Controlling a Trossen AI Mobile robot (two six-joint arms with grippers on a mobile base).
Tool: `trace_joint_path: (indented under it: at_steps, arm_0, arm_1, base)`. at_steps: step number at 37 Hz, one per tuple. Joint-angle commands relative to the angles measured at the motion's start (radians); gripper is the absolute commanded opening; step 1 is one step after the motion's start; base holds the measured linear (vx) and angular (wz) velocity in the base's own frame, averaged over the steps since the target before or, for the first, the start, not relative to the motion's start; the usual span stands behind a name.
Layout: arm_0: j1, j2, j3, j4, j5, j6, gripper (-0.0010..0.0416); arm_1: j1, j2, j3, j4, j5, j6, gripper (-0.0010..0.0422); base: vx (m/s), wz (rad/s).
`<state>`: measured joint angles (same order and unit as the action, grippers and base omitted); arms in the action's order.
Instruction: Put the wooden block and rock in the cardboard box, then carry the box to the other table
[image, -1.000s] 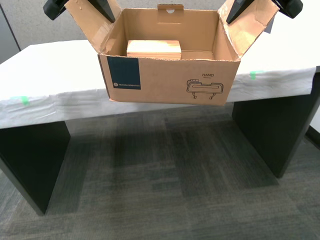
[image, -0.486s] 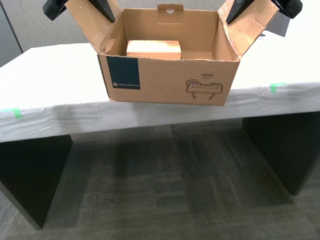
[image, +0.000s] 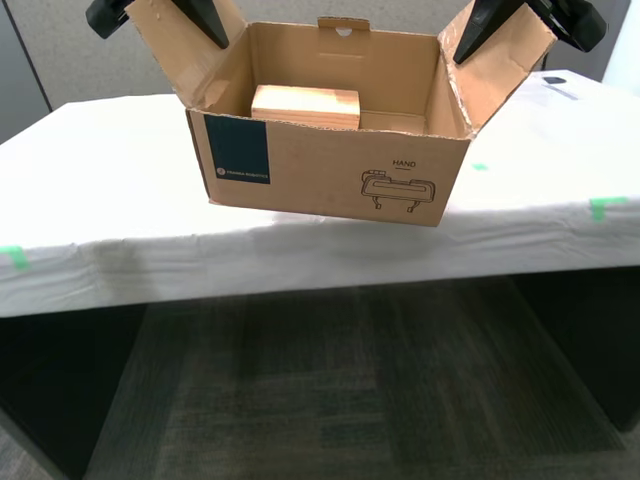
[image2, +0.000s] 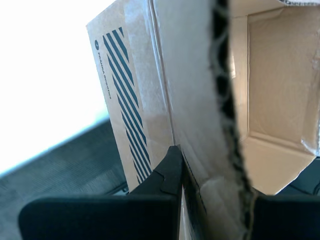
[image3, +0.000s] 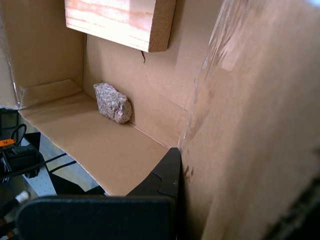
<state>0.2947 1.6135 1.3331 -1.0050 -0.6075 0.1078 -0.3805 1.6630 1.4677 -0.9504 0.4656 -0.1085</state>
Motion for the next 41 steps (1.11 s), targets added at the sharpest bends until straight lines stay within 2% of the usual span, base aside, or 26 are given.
trace_joint_path:
  at_steps: [1, 4, 8, 13, 19, 25, 28, 41]
  arm_0:
    - [0.002, -0.001, -0.001, 0.004, -0.019, -0.006, -0.0001]
    - [0.002, -0.001, -0.001, 0.007, -0.019, 0.003, -0.0001]
    - [0.002, -0.001, -0.003, 0.016, -0.019, 0.046, -0.0001]
    - [0.002, -0.001, -0.006, 0.045, -0.013, 0.07, -0.0001]
    - [0.002, 0.022, -0.006, 0.079, 0.055, 0.096, -0.0001]
    - [0.002, 0.051, -0.006, 0.101, 0.063, 0.098, -0.0001]
    - [0.002, 0.065, -0.006, 0.14, 0.063, 0.108, -0.0001]
    - [0.002, 0.067, -0.001, 0.173, 0.063, 0.134, -0.0001]
  arm_1:
    - [-0.002, -0.001, -0.009, 0.003, 0.013, 0.04, -0.0001]
    - [-0.002, -0.001, -0.034, 0.012, 0.013, 0.059, -0.0001]
    - [-0.002, -0.001, -0.097, 0.056, 0.014, 0.057, -0.0001]
    - [-0.002, -0.001, -0.147, 0.085, 0.014, 0.058, -0.0001]
    - [-0.002, -0.001, -0.144, 0.09, 0.013, 0.045, -0.0001]
    - [-0.002, -0.001, -0.143, 0.141, 0.013, -0.024, -0.0001]
    - [-0.001, -0.001, -0.135, 0.167, 0.013, -0.034, -0.0001]
    - [-0.002, 0.001, -0.125, 0.203, 0.013, -0.077, -0.0001]
  base:
    - [0.177, 0.021]
    - [0.176, 0.017]
    - [0.174, 0.012]
    - [0.17, 0.001]
    - [0.187, -0.001]
    - [0.182, -0.003]
    - [0.171, -0.011]
    - [0.162, 0.009]
